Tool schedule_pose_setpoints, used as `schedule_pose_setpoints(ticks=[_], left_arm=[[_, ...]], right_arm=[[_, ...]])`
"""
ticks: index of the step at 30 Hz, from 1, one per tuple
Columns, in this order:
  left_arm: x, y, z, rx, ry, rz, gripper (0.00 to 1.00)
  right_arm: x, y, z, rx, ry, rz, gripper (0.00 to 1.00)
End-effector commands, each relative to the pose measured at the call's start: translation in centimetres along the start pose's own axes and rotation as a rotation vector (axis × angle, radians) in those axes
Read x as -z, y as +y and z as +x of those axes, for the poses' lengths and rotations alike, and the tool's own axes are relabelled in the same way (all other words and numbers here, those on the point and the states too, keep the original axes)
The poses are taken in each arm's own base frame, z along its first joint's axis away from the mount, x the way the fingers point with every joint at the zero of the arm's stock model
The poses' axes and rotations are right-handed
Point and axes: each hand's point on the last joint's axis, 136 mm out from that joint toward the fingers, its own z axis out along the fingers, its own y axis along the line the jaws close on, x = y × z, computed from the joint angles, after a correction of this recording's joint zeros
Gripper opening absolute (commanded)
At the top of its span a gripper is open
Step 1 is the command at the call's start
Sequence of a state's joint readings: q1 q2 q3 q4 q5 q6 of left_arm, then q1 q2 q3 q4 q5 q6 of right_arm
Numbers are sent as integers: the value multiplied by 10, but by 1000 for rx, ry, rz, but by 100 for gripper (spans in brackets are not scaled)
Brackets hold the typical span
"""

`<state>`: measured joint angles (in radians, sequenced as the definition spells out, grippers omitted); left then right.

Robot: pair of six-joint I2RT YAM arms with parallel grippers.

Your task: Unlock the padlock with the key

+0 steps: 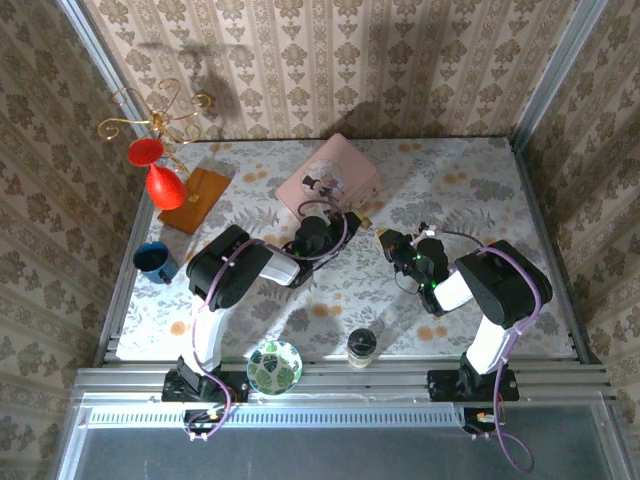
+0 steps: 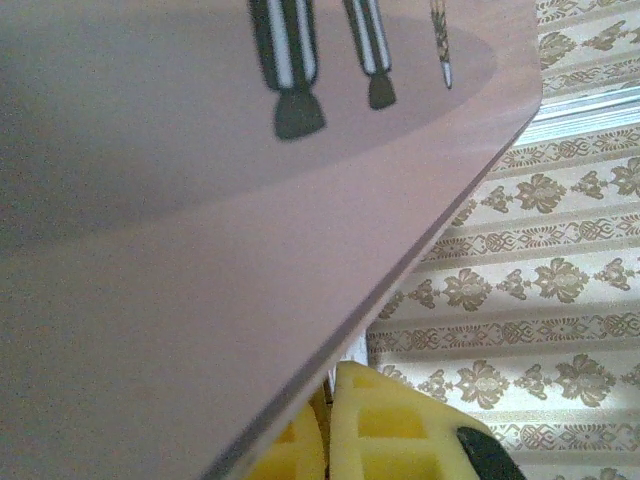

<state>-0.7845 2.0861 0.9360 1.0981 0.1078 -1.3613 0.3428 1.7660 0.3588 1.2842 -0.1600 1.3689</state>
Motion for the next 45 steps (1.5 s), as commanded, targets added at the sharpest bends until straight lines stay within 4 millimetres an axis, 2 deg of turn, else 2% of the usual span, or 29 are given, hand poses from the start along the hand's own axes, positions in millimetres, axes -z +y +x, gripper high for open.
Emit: schedule_pose_setpoints(ticks=[1,6,12,16,18,19,22,27,30,35,40,42,44,45], left_arm=[[4,44,29,80,96,-142,0],[8,67,33,33,111,-235,21],[10,85,36,-7,130,-324,23],[12,93,38,-27,142,-368,24],[14,96,39,-48,157,-404,32],[14,97,40,-62,165,-418,37],[13,99,41,-113,184,-465,47],[15,107,42,-211,201,-599,57],[21,109,42,-285,199,-723,64],[30,110,32,-360,125,-943,57],[28,101,29,-457,69,-1097,57],[22,98,31,-474,58,-1117,62],[18,97,32,-472,44,-1121,75],[15,96,32,-474,37,-1118,76]], right_arm=[[5,-23,-5,-36,-40,61,0],[11,-50,0,-47,-32,150,0],[20,-51,-1,23,-22,232,0],[31,-37,-7,121,-20,300,0],[39,-26,-12,180,-26,328,0],[44,-13,-16,215,-37,316,0],[60,10,-25,293,-63,318,0],[88,44,-34,404,-85,329,0],[104,57,-38,462,-91,347,0],[117,67,-40,511,-90,342,0],[120,68,-40,533,-67,338,0],[119,69,-40,539,-59,329,0],[118,71,-39,543,-52,317,0],[118,71,-38,544,-46,313,0]])
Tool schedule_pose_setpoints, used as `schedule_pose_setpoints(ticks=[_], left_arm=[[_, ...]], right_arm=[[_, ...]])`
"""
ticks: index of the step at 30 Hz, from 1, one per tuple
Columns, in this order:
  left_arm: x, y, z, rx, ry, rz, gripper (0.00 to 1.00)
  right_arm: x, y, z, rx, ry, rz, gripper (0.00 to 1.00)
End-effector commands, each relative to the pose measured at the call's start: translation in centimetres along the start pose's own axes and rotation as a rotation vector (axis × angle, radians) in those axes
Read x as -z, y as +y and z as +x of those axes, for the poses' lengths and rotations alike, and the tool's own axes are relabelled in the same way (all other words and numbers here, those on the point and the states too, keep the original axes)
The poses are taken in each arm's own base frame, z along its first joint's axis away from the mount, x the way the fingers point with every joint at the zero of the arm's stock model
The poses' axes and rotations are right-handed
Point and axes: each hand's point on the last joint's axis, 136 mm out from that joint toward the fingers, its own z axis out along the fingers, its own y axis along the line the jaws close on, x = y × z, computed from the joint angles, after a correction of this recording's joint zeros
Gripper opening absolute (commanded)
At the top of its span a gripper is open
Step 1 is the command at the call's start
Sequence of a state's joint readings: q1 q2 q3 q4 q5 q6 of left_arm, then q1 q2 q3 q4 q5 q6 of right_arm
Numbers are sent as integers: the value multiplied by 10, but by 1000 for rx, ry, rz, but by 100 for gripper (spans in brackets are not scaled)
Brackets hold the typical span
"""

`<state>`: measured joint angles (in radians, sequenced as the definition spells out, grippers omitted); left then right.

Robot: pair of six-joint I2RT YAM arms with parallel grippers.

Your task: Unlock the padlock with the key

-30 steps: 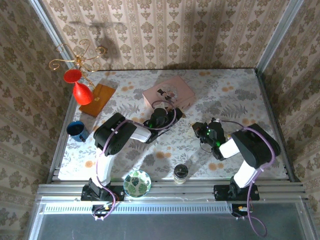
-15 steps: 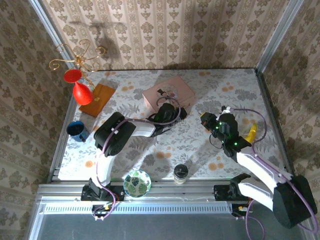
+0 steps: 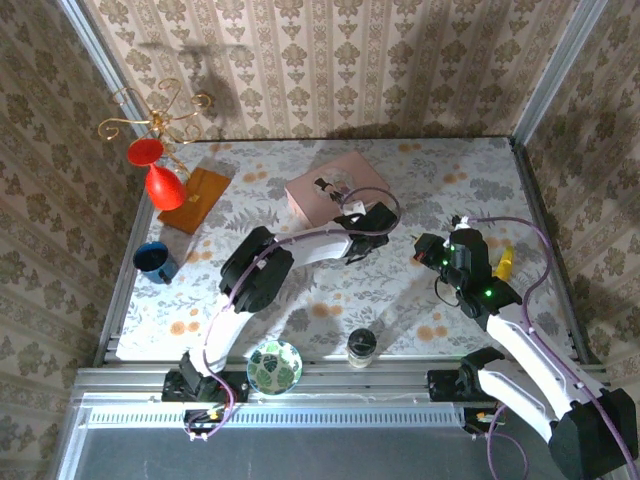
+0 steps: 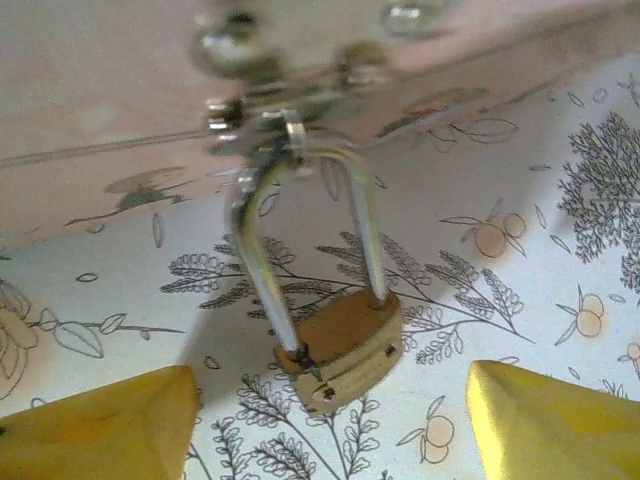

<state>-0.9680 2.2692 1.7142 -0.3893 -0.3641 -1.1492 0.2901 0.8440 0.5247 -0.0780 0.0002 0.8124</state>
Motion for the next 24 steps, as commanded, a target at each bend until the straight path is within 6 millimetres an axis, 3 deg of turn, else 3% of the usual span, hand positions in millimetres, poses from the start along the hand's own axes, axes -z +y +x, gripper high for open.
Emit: schedule_pose_setpoints(ticks=[1,12,19,24], left_arm=[[-6,42,10,-59,1,-204,76],[-11,35,-22,-133,-111,-354,70],[-17,28,-20,-107,-111,-348,68],[-13,31,-21,-98,-113,-356,58]], right_arm=[[5,10,-5,34,3,-34,0],[9,11,-3,51,9,-47,0],[6,10,2,40,23,-62,0],[6,9,3,39,27,-63,0]])
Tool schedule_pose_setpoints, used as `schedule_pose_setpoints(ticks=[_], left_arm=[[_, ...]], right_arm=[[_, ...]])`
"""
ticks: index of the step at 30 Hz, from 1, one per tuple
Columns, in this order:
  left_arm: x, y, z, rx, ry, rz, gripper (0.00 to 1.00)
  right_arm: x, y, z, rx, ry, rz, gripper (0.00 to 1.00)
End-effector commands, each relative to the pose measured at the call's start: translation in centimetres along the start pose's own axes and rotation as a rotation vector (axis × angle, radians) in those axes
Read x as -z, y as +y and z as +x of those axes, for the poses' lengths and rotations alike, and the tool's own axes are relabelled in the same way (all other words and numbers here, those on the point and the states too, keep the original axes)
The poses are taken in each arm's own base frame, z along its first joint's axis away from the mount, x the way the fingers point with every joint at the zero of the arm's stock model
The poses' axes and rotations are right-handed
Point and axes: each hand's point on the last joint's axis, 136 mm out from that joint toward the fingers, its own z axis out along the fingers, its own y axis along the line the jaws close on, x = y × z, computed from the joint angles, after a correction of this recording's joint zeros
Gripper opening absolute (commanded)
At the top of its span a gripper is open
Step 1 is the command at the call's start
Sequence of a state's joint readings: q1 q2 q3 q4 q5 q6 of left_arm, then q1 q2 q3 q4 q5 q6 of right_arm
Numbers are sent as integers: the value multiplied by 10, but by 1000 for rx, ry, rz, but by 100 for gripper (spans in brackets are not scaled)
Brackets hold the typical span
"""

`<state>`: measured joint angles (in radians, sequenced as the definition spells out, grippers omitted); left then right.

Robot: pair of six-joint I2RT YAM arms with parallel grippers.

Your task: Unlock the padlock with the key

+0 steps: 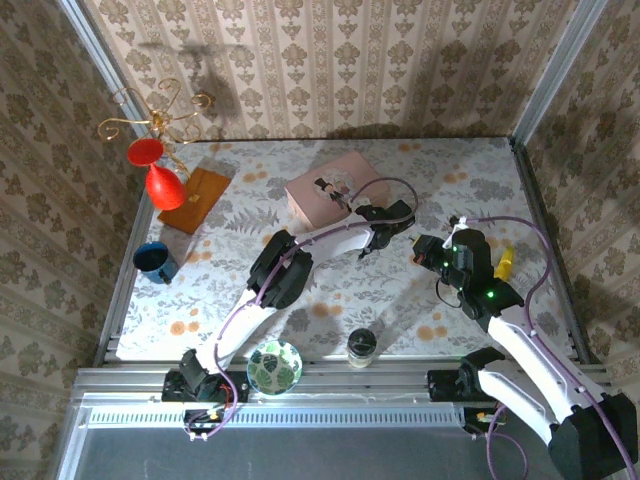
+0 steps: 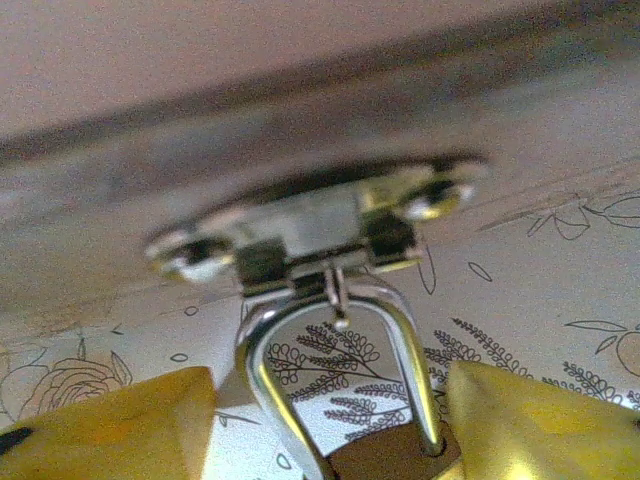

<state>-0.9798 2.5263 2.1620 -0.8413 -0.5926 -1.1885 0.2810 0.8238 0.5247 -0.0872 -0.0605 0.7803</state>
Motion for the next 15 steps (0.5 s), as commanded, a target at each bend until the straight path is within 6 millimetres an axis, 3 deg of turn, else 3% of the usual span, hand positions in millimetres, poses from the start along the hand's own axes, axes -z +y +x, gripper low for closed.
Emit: schedule_pose_setpoints(ticks=[1,5,15], left_arm=[[1,13,-1,-9,-9,-52,57],[0,6,-3,-26,-15,-8,50],[-10,0,3,-51,16,19,48]], right_arm=[[2,2,-1,10,-5,-16,0],[0,-2,3,1,-2,-15,0],[-1,-4,6,-9,0,-18,0]])
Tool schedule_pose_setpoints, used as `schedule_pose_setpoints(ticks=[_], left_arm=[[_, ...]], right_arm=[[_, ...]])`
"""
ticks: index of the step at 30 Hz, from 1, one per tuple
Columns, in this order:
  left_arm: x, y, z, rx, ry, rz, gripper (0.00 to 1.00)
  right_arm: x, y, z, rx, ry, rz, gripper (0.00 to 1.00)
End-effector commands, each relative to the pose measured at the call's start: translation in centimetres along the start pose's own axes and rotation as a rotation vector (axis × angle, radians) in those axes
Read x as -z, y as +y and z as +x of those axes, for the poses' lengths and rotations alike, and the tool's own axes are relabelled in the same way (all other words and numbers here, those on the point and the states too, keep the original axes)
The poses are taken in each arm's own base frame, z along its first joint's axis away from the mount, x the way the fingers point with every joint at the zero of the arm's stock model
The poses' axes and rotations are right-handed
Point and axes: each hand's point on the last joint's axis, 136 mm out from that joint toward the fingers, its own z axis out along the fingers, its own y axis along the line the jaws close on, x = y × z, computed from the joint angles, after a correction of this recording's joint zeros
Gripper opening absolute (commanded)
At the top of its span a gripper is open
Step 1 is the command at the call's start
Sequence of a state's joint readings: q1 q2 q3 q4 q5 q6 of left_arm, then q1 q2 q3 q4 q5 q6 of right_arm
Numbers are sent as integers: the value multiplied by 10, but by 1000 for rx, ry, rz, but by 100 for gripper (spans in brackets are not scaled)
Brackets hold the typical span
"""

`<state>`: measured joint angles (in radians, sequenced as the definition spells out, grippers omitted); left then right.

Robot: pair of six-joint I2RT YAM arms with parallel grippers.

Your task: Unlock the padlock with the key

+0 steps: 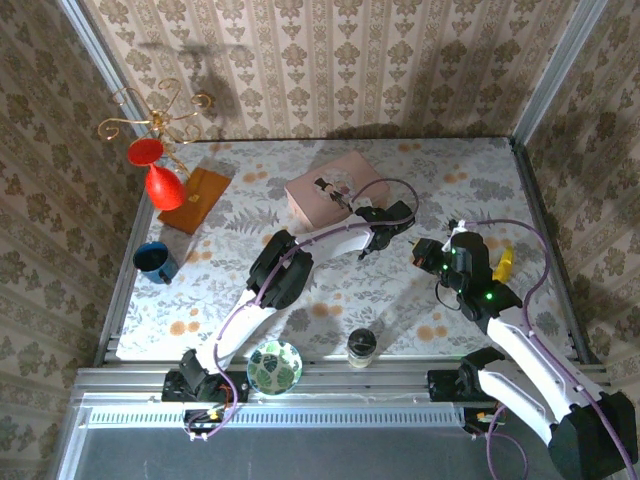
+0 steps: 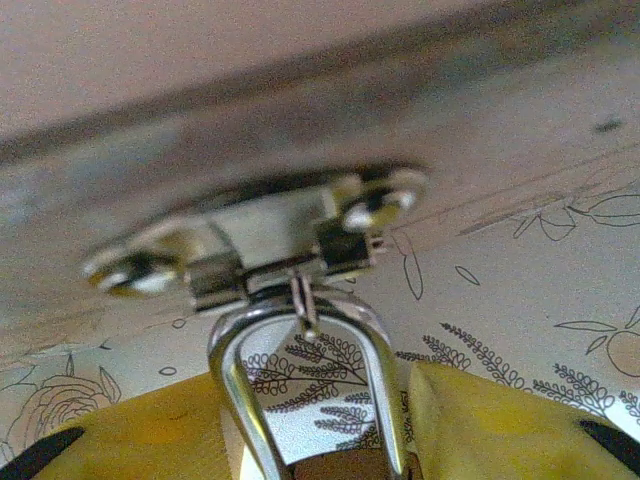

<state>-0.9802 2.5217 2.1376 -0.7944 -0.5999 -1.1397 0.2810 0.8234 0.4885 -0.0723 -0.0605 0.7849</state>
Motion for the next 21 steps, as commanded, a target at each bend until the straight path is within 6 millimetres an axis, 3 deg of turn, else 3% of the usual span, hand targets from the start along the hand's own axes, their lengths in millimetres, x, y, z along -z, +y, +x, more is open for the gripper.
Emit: schedule_pose_setpoints(ticks=[1,5,12,21], left_arm=[[-8,4,4,-15,31,2,50],[-8,2,3,-7,28,7,52],[-4,0,7,12,58,28,27],[12,-4,9,62,130,134,13]], right_arm=[[2,6,-3,-3,-15,-33,0],[1,5,-2,-2,-10,-32,0],[-5,0,5,-5,14,-24,0],[-29,-14,32,-115,47,-90,0]])
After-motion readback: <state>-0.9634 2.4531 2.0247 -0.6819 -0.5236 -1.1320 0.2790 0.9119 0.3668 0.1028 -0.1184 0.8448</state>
